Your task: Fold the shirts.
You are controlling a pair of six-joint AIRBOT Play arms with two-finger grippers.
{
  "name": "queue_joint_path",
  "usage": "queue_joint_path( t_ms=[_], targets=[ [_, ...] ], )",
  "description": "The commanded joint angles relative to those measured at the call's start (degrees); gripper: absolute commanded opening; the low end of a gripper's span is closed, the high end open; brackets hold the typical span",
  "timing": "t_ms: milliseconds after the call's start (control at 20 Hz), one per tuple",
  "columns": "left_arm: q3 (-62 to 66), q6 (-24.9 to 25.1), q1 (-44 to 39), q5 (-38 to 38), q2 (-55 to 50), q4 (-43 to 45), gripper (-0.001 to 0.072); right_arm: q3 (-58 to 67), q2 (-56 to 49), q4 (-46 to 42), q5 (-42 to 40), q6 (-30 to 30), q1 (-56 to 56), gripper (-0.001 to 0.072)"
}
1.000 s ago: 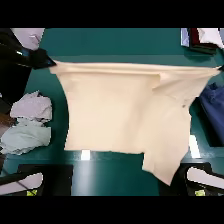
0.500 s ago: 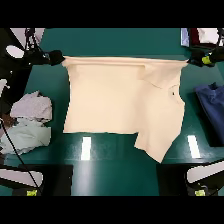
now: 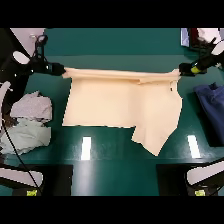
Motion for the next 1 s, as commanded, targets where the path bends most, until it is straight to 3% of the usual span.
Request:
queue_joint_path(
  t_ms=[0, 200, 450, 500, 550, 600, 650, 750, 800, 950],
  targets=[
    [-5.2, 0.6, 0.0, -1.0, 0.0, 2.3, 0.002, -7.4, 1.8, -1.3, -0.1, 3.2, 1.7, 0.001],
    [-7.0, 0.5, 0.0, -1.0, 0.0, 2.3, 0.0021, -14.1, 4.3, 0.9, -4.3, 3.6, 1.9, 0.0014],
    [-7.0, -0.1, 0.0, -2.8, 0.0, -1.0, 0.0023, -15.4, 4.5, 5.2, -3.1, 3.6, 1.9, 0.002],
    [-7.0, -0.1, 0.0, -3.7, 0.0, -1.0, 0.0193, -15.4, 4.5, 5.9, -2.9, 3.6, 1.8, 0.0026],
    [-7.0, -0.1, 0.0, -4.3, 0.0, -1.1, 0.0403, -15.4, 4.5, 5.9, -2.7, 3.6, 1.8, 0.0086],
    [-7.0, -0.1, 0.0, -4.8, 0.0, -1.1, 0.0487, -15.4, 4.5, 5.9, -2.6, 3.6, 1.8, 0.0167],
    [-7.0, -0.3, 0.0, -5.1, 0.0, -1.1, 0.0488, -15.4, 4.5, 5.9, -2.2, 3.6, 1.8, 0.0175],
    [-6.7, -2.6, 0.0, -5.5, 0.0, -0.7, 0.0488, -15.3, 4.5, 5.8, -0.5, 3.6, 1.8, 0.0335],
    [-6.0, -4.2, 0.2, -6.9, 0.2, 0.9, 0.0489, -15.3, 4.9, 5.7, 1.2, 3.5, 1.3, 0.038],
    [-3.6, -9.3, 2.7, -17.0, 2.4, 8.1, 0.0488, -15.6, 9.5, 5.8, 7.1, 1.9, -1.5, 0.038]
  ],
)
